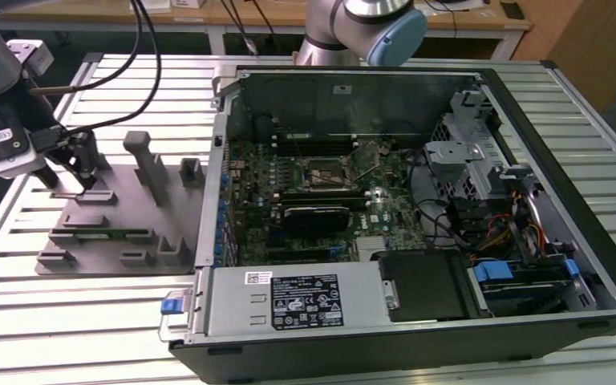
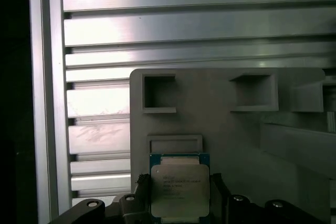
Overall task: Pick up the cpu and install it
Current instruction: 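Pick up the cpu and move it towards the insertion slot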
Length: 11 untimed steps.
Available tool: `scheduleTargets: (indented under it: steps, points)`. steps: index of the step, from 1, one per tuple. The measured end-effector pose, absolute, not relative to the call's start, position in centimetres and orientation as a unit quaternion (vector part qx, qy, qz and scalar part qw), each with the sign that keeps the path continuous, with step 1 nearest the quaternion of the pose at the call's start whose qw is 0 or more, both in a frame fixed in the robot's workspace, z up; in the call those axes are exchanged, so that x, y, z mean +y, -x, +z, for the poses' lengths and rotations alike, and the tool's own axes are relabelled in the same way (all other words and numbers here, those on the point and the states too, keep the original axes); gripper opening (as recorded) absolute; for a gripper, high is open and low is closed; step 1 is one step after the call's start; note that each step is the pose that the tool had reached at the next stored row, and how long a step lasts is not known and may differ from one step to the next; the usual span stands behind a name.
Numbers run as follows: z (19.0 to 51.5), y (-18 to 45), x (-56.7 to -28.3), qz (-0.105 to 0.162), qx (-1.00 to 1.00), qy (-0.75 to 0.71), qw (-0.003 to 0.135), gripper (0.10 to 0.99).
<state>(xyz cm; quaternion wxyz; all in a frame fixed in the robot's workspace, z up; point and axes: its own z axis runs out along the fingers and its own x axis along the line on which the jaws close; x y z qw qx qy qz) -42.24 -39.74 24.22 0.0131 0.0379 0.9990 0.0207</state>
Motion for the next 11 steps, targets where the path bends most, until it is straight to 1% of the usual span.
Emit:
scheduleTargets:
  steps: [11]
  points:
    - [25.4, 42.2, -39.7, 0.021, 0.999, -0.038, 0.013, 0.541]
